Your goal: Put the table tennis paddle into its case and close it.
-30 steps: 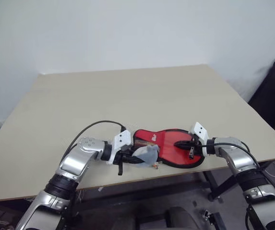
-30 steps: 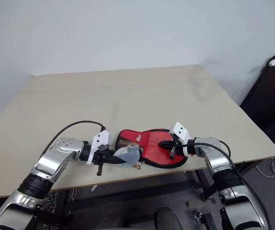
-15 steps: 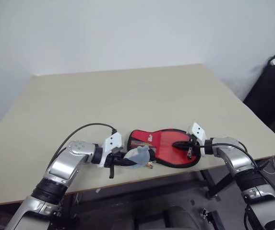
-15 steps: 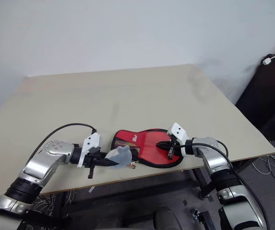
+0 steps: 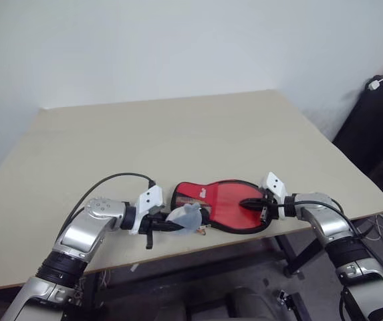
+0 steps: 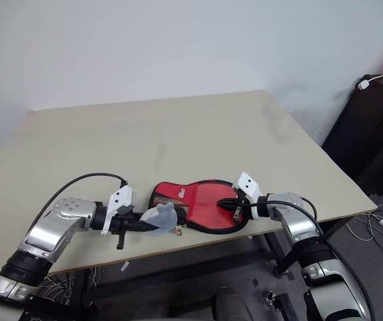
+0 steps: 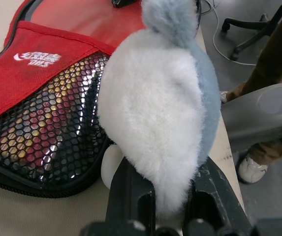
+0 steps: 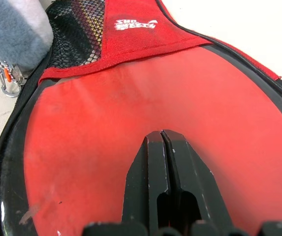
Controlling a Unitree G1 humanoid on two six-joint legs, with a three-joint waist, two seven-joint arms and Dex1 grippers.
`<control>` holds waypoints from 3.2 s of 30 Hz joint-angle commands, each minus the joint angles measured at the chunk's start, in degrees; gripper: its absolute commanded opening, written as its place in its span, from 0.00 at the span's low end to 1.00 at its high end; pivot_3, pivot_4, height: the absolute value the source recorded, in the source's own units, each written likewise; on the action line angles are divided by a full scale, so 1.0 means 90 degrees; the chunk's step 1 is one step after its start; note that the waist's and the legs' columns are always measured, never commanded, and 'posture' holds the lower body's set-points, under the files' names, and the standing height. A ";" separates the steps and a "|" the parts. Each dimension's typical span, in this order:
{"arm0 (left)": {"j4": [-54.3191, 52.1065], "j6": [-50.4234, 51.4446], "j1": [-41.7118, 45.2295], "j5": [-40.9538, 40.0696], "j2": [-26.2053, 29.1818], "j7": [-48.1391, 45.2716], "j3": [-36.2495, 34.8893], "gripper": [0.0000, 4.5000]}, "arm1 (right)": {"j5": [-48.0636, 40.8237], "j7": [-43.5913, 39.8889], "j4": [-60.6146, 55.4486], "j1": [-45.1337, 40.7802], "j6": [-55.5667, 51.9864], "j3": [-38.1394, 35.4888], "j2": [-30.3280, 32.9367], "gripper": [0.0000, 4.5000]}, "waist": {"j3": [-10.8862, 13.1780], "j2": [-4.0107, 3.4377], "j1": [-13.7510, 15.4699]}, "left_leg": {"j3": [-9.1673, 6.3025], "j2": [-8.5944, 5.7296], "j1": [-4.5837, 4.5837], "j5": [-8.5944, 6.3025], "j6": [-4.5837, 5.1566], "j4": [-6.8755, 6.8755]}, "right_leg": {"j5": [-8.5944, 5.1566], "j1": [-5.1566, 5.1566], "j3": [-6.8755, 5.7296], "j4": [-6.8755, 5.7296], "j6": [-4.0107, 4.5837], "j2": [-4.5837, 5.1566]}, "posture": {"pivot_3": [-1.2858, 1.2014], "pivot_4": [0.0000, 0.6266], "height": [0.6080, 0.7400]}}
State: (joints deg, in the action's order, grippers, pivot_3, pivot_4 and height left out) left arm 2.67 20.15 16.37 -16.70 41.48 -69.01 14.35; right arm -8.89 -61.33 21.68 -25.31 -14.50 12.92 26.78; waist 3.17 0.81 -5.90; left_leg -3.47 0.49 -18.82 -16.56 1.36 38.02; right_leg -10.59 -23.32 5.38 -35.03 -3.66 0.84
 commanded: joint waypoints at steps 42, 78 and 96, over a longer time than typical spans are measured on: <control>0.0175 0.0173 0.0333 -0.0036 -0.0232 0.0145 -0.0364 0.04 | 0.0464 0.0531 0.1660 -0.0186 0.0929 -0.0068 -0.1046 0.00 | -0.0004 -0.0003 -0.0003 | 0.0005 -0.0001 0.0026 -0.0001 -0.0002 0.0009 | 0.0000 0.0003 0.0004 0.0005 0.0001 0.0003 | 0.52 0.00 1.00; 0.0380 0.0122 -0.0063 0.0046 0.0507 0.0140 -0.0762 0.04 | 0.0562 0.0365 0.1881 -0.0218 0.0924 0.0114 -0.1008 0.00 | -0.0006 0.0001 -0.0163 | -0.0005 0.0006 0.0032 -0.0002 -0.0003 -0.0015 | 0.0001 -0.0007 -0.0003 0.0004 0.0002 -0.0001 | 0.52 0.00 1.00; 0.1173 -0.0441 -0.0075 0.0401 0.0963 0.0435 -0.0836 0.04 | 0.0545 0.0350 0.1840 -0.0174 0.0892 0.0129 -0.0979 0.00 | -0.0005 -0.0006 -0.0164 | -0.0012 0.0009 0.0034 -0.0002 -0.0005 -0.0021 | 0.0002 -0.0010 -0.0012 0.0003 0.0003 -0.0001 | 0.52 0.00 1.00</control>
State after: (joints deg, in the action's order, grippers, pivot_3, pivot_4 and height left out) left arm 9.76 15.98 15.59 -16.59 47.20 -67.89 10.05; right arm -6.59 -57.80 34.55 -29.54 -4.30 12.23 17.09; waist 3.13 0.76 -7.38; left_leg -3.59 0.58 -18.51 -16.58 1.32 37.84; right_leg -10.57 -23.41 5.25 -35.01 -3.64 0.84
